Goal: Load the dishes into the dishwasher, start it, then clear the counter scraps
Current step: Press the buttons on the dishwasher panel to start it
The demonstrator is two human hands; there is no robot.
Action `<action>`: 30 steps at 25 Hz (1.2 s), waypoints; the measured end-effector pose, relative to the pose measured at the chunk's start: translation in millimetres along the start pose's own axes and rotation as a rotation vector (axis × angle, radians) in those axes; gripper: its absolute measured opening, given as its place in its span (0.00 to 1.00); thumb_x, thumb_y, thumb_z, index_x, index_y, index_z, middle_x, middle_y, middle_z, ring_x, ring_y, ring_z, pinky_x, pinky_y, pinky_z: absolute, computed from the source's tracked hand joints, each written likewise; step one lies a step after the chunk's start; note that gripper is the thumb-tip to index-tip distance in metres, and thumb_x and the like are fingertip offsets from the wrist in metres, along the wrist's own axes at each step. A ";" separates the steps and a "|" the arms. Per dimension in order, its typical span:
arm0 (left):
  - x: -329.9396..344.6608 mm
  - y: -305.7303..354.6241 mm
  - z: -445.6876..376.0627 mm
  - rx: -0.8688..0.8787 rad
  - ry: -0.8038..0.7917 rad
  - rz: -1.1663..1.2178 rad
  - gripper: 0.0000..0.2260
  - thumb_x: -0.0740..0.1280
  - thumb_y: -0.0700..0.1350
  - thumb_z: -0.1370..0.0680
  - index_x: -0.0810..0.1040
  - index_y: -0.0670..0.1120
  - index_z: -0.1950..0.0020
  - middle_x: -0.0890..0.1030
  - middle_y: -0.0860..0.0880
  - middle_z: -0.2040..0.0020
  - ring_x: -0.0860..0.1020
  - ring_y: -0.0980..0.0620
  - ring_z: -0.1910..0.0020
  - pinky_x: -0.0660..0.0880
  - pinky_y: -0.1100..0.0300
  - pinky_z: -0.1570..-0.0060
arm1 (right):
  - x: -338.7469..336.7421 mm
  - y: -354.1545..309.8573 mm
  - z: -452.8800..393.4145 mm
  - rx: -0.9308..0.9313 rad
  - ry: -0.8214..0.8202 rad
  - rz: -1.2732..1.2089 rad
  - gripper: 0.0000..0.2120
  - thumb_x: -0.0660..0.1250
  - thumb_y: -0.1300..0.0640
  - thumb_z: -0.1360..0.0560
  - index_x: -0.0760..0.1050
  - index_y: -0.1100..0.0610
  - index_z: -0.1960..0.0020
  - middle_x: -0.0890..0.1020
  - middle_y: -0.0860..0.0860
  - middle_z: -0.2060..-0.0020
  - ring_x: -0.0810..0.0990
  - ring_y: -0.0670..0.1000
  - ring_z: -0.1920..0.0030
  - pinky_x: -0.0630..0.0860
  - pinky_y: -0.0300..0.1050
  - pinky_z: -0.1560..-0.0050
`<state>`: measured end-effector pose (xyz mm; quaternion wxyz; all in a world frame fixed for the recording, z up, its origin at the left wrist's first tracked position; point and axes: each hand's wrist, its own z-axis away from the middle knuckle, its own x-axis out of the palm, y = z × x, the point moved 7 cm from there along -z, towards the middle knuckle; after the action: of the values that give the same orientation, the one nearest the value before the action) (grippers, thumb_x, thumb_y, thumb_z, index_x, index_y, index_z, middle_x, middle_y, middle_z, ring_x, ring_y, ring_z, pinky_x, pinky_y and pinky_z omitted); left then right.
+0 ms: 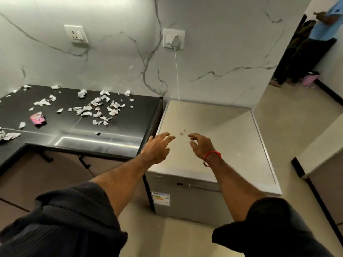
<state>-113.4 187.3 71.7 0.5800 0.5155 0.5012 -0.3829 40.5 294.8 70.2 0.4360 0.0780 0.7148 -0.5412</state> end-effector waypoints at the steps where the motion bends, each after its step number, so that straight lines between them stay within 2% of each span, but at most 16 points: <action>1: -6.1 -5.4 -9.5 -0.015 0.010 0.006 0.26 0.65 0.45 0.18 0.62 0.53 0.21 0.63 0.48 0.21 0.65 0.45 0.24 0.62 0.37 0.26 | -2.5 -5.3 -13.5 -0.022 -0.002 -0.004 0.16 0.65 0.63 0.22 0.77 0.57 0.35 0.83 0.54 0.44 0.79 0.53 0.41 0.68 0.37 0.38; 6: -29.3 -34.6 -45.4 -0.047 0.066 -0.016 0.26 0.65 0.46 0.18 0.63 0.53 0.21 0.62 0.48 0.21 0.65 0.45 0.24 0.61 0.38 0.26 | -5.8 -27.6 -62.8 -0.079 0.006 -0.025 0.16 0.65 0.63 0.22 0.78 0.58 0.35 0.83 0.55 0.44 0.80 0.52 0.46 0.68 0.32 0.43; 10: -42.3 -73.1 -55.2 -0.092 0.142 -0.003 0.26 0.64 0.47 0.19 0.62 0.53 0.21 0.60 0.48 0.20 0.64 0.45 0.23 0.59 0.39 0.25 | 14.2 -56.1 -88.9 -0.128 -0.001 -0.052 0.17 0.65 0.62 0.22 0.76 0.57 0.33 0.82 0.55 0.43 0.79 0.53 0.40 0.71 0.41 0.38; 14: -45.4 -137.7 -59.9 -0.124 0.155 -0.027 0.29 0.65 0.48 0.18 0.58 0.54 0.19 0.57 0.46 0.19 0.61 0.44 0.22 0.58 0.35 0.25 | 50.5 -94.4 -120.8 -0.184 -0.004 -0.050 0.18 0.64 0.62 0.21 0.75 0.57 0.32 0.82 0.55 0.41 0.78 0.54 0.39 0.72 0.40 0.39; 17: -47.9 -192.3 -67.9 -0.117 0.123 -0.043 0.30 0.64 0.50 0.18 0.54 0.54 0.19 0.54 0.45 0.18 0.58 0.44 0.21 0.57 0.34 0.25 | 84.8 -117.6 -145.4 -0.152 -0.003 -0.062 0.19 0.64 0.63 0.21 0.74 0.56 0.31 0.81 0.55 0.40 0.78 0.54 0.38 0.71 0.37 0.41; 21: -59.6 -251.4 -93.6 -0.078 0.102 -0.068 0.30 0.63 0.52 0.17 0.53 0.55 0.18 0.52 0.45 0.18 0.57 0.43 0.20 0.57 0.35 0.24 | 113.9 -146.0 -177.0 -0.092 0.035 -0.076 0.21 0.64 0.63 0.21 0.70 0.55 0.28 0.78 0.56 0.36 0.75 0.56 0.34 0.71 0.44 0.35; 23: -66.8 -265.6 -111.5 -0.043 0.110 -0.074 0.29 0.62 0.52 0.17 0.54 0.54 0.18 0.52 0.45 0.18 0.58 0.43 0.20 0.57 0.36 0.24 | 116.2 -154.2 -188.9 -0.068 0.068 -0.068 0.23 0.63 0.63 0.21 0.68 0.55 0.27 0.75 0.56 0.32 0.73 0.56 0.32 0.70 0.47 0.31; 27: -76.8 -267.2 -159.4 0.030 0.119 -0.093 0.30 0.62 0.53 0.17 0.53 0.54 0.18 0.51 0.44 0.18 0.58 0.42 0.21 0.58 0.37 0.24 | 91.6 -157.5 -216.7 -0.042 0.154 -0.032 0.27 0.64 0.65 0.21 0.64 0.55 0.24 0.67 0.54 0.26 0.65 0.54 0.26 0.60 0.41 0.28; 30: -94.4 -249.3 -214.2 0.085 0.162 -0.119 0.30 0.63 0.52 0.17 0.52 0.54 0.18 0.50 0.44 0.18 0.60 0.41 0.21 0.58 0.37 0.24 | 54.3 -150.4 -248.5 -0.036 0.208 -0.007 0.28 0.63 0.64 0.21 0.60 0.54 0.23 0.60 0.54 0.23 0.59 0.54 0.23 0.57 0.42 0.27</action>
<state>-412.2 347.0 117.8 0.4916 0.5381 0.5595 -0.3946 -214.2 423.9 146.3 0.3588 0.1232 0.7661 -0.5188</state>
